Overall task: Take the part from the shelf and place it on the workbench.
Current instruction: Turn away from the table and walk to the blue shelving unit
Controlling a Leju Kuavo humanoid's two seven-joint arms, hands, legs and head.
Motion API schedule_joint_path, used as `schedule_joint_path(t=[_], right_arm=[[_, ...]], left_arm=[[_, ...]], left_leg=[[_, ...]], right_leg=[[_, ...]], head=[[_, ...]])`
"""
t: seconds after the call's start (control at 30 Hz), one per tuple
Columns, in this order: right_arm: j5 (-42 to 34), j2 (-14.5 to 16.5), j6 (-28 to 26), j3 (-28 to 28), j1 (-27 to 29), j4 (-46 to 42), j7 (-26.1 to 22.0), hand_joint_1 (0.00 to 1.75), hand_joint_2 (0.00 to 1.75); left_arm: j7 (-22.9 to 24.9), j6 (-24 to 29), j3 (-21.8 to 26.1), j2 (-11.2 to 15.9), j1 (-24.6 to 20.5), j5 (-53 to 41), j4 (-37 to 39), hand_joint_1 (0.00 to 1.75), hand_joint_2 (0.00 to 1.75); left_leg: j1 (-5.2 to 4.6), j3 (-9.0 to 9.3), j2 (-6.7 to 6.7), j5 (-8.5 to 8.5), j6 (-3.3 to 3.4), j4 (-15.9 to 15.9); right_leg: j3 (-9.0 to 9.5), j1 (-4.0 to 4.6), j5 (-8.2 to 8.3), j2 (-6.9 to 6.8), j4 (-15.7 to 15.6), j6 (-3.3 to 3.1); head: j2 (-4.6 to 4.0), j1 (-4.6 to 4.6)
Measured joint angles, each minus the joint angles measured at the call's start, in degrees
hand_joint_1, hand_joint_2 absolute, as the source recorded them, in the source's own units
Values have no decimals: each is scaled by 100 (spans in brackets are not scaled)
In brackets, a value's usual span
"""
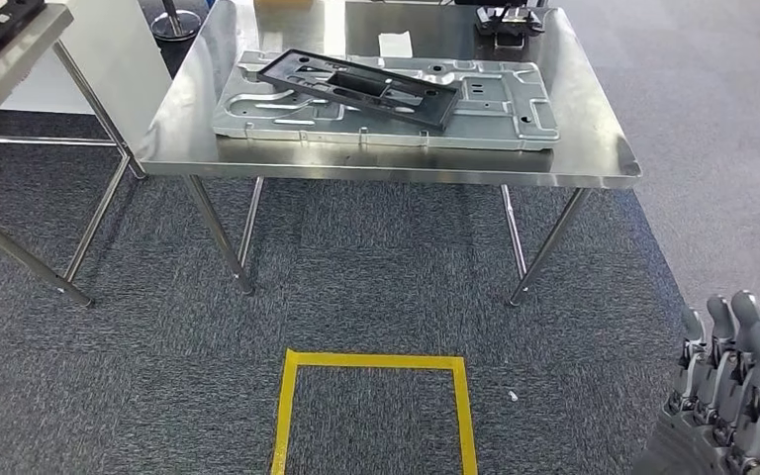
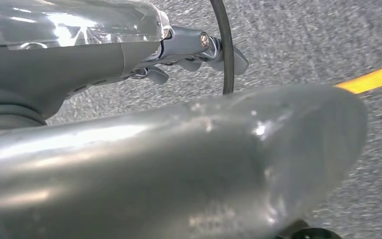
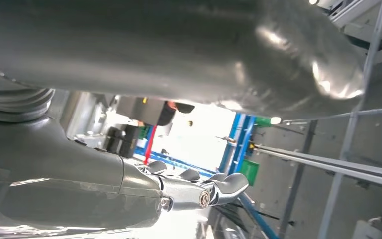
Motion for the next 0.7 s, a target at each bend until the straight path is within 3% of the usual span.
schedule_joint_path(t=[0.03, 0.1, 0.13, 0.17, 0.23, 0.27, 0.33, 0.4, 0.43, 0.47, 0.53, 0.57, 0.63, 0.7], right_arm=[[-14, 14, 17, -13, -3, 5, 11, 0, 0], [-25, 45, 50, -26, -18, 9, 25, 0, 0], [-23, 61, 64, -27, -28, 10, 27, 0, 0], [-21, 76, 78, -28, -36, 11, 28, 0, 0], [-14, 104, 95, -34, -41, 16, 30, 0, 0], [-12, 119, 101, -37, -41, 19, 30, 0, 0], [-9, 164, 75, -53, -23, 28, 31, 0, 0], [-13, 238, 10, -119, 19, 41, 31, 0, 0], [-20, 274, -19, -166, 38, 51, 27, 0, 44], [-37, 305, -33, -216, 53, 62, 25, 0, 87], [-164, 381, 29, -325, 89, 89, 97, 0, 175], [-259, 460, 113, -421, 108, 116, 208, 0, 175], [-434, 708, 304, -763, 124, 287, 467, 0, 175], [-536, 950, 406, -1291, 101, 646, 569, 0, 175]], left_arm=[[0, 0, -2, -3, -4, 0, 0, 0, 0], [0, 0, -8, -13, -5, 1, 0, 0, 0], [0, 0, -10, -17, -5, 1, 0, 0, 0], [-1, 0, -11, -19, -2, 1, 0, 0, 0], [-1, 0, -11, -18, -1, -1, 0, 0, 0], [-1, 0, -11, -17, 0, -1, 0, 0, 0], [2, 0, -11, -14, 3, 0, 0, 0, 0], [4, 0, -11, -13, 3, 0, 0, 0, 0], [4, -1, -11, -13, 2, 0, 0, 0, 0], [5, -1, -11, -12, 1, 0, 0, 0, 0], [4, -6, -11, -10, -4, 0, 0, 0, 0], [2, -12, -13, -9, -8, -1, 0, 0, 0], [-3, -31, -28, -8, -14, 0, -1, 0, 0], [1, -57, -62, -8, -8, 1, -2, 0, 0]], left_leg=[[-10, -72, -3, 52, -7, 19], [-35, -167, -10, 145, -43, 51], [-37, -194, -10, 193, -71, 57], [-36, -216, -7, 244, -105, 52], [-24, -260, -14, 286, -176, 57], [-19, -298, -25, 179, -212, 131], [4, -451, -50, -353, -280, 612], [34, -613, -52, -846, -337, 1351], [50, -625, -52, -884, -359, 1618], [66, -556, -52, -778, -379, 1717], [101, -123, -54, -432, -410, 1328], [111, 200, -61, -397, -418, 910], [104, 674, -84, -563, -362, 174], [81, 738, -94, -642, -238, -56]], right_leg=[[310, 20, 133, 2, -360, -49], [963, 72, 130, -5, -1274, -146], [1161, 95, 66, -8, -1593, -180], [1242, 113, 26, -11, -1768, -201], [1191, 101, 111, -22, -1840, -252], [1139, 88, 177, -33, -1857, -292], [990, 65, 314, -57, -1865, -351], [795, 64, 439, -61, -1825, -362], [684, 60, 499, -64, -1788, -351], [566, 54, 553, -66, -1739, -336], [327, 34, 637, -61, -1601, -287], [223, 33, 667, -57, -1521, -257], [103, 44, 725, -56, -1403, -189], [72, 50, 821, -65, -1394, -117]], head=[[0, -3], [0, 0], [0, -1], [0, -1], [-1, -4], [-1, -10], [-2, -32], [-2, -51], [-2, -50], [-2, -51], [-1, -53], [0, -57], [0, -63], [-1, -62]])
